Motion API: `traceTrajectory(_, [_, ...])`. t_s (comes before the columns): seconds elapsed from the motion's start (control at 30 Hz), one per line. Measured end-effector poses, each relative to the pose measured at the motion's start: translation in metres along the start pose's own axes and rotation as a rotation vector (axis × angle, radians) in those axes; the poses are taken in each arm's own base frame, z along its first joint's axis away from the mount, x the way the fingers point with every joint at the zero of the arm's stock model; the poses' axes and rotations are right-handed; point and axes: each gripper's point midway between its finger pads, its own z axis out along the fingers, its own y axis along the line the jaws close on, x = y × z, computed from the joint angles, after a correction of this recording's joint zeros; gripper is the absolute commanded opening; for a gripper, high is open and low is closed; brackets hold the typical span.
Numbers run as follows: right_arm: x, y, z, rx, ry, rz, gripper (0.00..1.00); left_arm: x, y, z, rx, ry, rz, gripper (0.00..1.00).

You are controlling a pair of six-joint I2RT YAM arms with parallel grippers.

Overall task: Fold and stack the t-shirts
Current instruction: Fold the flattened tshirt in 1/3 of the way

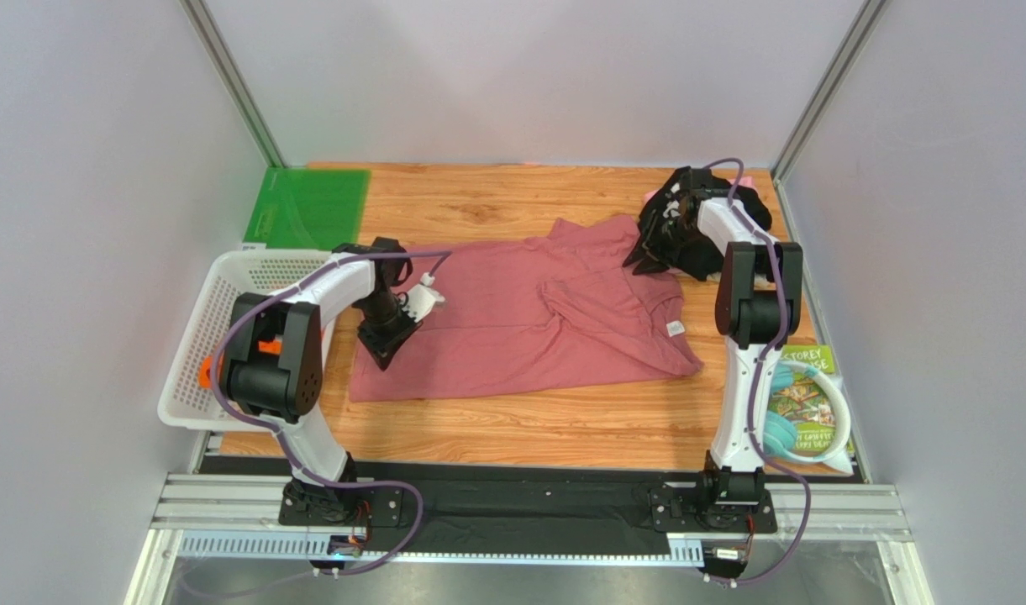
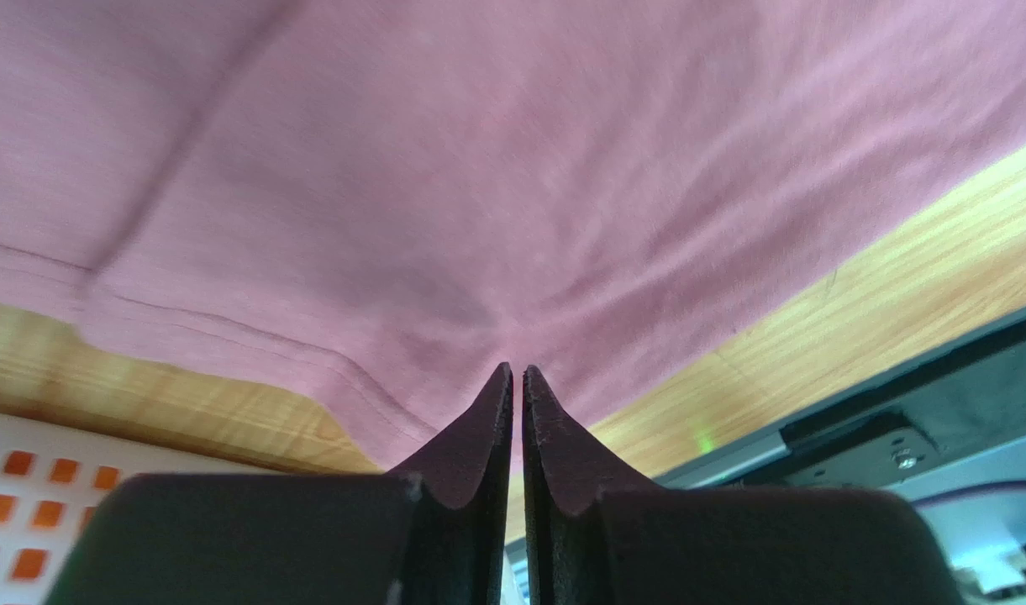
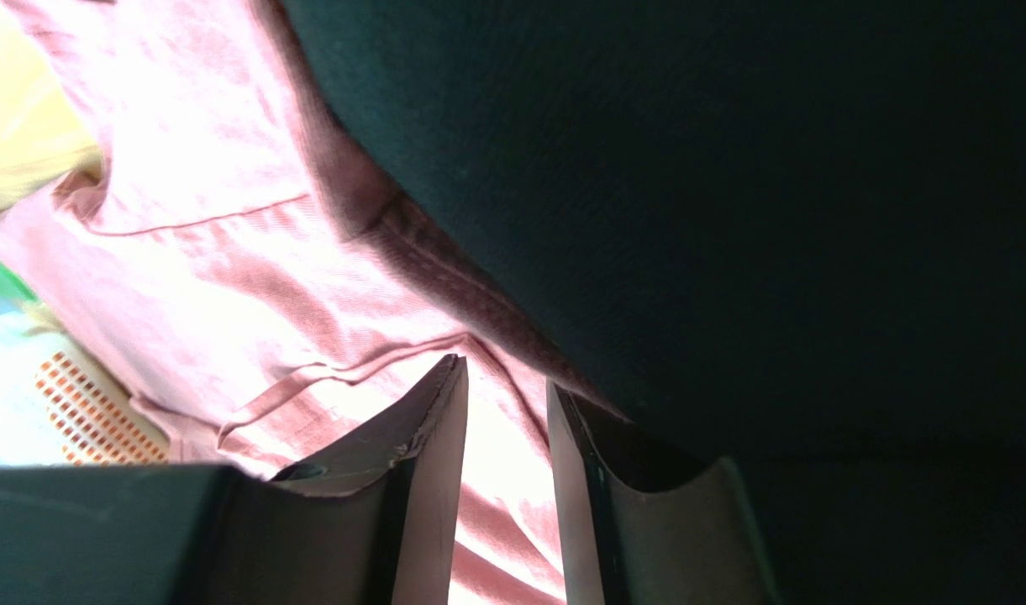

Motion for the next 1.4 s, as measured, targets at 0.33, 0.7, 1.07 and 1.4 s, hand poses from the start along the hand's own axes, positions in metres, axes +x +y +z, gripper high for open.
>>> traceTrajectory(0.33, [0.003,0.017,0.005,-0.114,0.011,-0.030,0.30,-0.017,0.007,0.010,0.025,-0.009,-0.046,0.11])
traceTrajectory(0.7, [0.010,0.025,0.009,-0.166,0.033,-0.042,0.23,-0.028,0.013,0.016,0.051,0.016,-0.070,0.11])
traceTrajectory(1.07, [0.020,0.029,0.016,-0.148,0.043,-0.065,0.34,-0.029,0.013,0.009,0.039,-0.004,-0.063,0.11])
traceTrajectory(1.4, [0.020,0.021,0.014,-0.049,0.014,-0.097,0.00,-0.015,0.002,0.004,0.043,-0.010,-0.056,0.11])
